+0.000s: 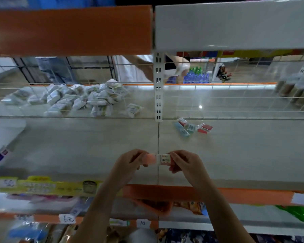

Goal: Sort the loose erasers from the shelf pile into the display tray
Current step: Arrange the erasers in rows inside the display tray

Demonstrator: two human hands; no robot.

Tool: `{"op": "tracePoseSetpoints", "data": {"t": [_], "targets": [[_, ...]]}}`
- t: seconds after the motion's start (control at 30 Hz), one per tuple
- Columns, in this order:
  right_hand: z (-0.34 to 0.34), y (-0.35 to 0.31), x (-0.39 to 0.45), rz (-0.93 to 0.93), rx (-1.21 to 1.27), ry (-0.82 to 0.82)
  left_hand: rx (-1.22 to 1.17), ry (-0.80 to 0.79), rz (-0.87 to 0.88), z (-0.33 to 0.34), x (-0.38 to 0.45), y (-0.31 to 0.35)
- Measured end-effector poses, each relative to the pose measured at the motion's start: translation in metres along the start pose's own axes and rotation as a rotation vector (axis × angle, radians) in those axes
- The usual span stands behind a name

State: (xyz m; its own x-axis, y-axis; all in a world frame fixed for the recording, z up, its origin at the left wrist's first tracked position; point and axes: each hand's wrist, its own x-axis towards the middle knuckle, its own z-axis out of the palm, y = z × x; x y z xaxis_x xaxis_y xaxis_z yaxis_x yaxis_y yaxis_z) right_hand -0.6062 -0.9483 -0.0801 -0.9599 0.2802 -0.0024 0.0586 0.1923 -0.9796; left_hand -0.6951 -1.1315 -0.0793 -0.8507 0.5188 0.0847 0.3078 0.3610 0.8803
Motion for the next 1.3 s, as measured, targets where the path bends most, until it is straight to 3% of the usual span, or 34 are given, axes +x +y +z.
{"op": "tracePoseSetpoints", "data": {"t": [0.27, 0.93, 1.3], "targets": [[0.094, -0.029, 0.020, -0.013, 0.066, -0.128, -0.028, 0.098, -0.055, -0.090, -0.035, -0.035], [0.450, -0.134, 0.039, -0.136, 0.045, -0.393, 0.142, 0.315, -0.190, -0.418, -0.169, -0.169], [0.600, -0.175, 0.108, -0.219, 0.055, -0.467, 0.129, 0.379, -0.231, -0.555, -0.171, -0.245]]}}
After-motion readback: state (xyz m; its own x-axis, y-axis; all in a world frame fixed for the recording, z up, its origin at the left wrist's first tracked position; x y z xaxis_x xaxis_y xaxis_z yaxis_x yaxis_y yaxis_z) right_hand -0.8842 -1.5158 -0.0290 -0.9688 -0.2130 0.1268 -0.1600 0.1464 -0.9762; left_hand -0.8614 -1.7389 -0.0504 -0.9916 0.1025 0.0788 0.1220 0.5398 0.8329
